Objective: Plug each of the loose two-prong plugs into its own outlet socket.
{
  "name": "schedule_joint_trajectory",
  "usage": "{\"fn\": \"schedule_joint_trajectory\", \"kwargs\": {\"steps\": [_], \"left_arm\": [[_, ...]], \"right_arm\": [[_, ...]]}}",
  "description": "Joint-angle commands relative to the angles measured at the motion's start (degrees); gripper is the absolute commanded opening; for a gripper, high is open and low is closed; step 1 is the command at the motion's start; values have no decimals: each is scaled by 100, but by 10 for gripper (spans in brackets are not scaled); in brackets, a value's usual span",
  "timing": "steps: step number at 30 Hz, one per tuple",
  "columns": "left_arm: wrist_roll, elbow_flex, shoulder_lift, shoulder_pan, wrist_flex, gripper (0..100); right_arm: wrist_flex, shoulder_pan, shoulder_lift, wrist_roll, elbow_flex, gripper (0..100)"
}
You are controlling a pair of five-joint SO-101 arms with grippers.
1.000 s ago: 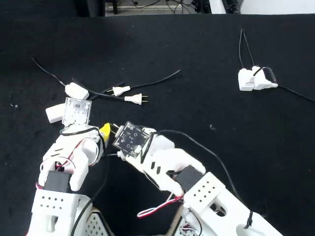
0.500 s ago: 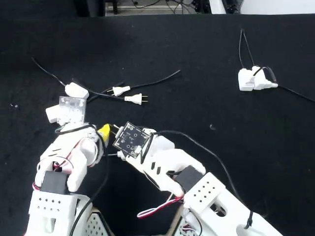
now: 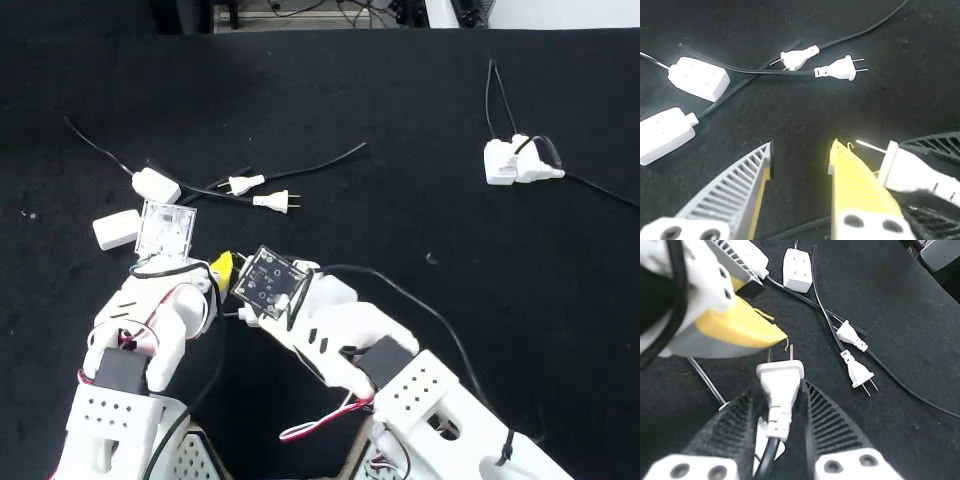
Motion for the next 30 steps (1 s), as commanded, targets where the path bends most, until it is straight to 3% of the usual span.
{"fn": "schedule_joint_trajectory", "kwargs": {"steps": [1, 18, 22, 30], "left_arm": [[-62, -13, 35, 136, -88, 198], [-62, 31, 44, 180, -88, 198], [-62, 84, 44, 189, -88, 198], [-62, 84, 44, 189, -79, 198]], "right_arm": [[18, 18, -242, -79, -66, 11], [18, -167, -251, -88, -119, 11], [18, -176, -251, -501, -163, 11], [18, -167, -251, -510, -207, 11]]}}
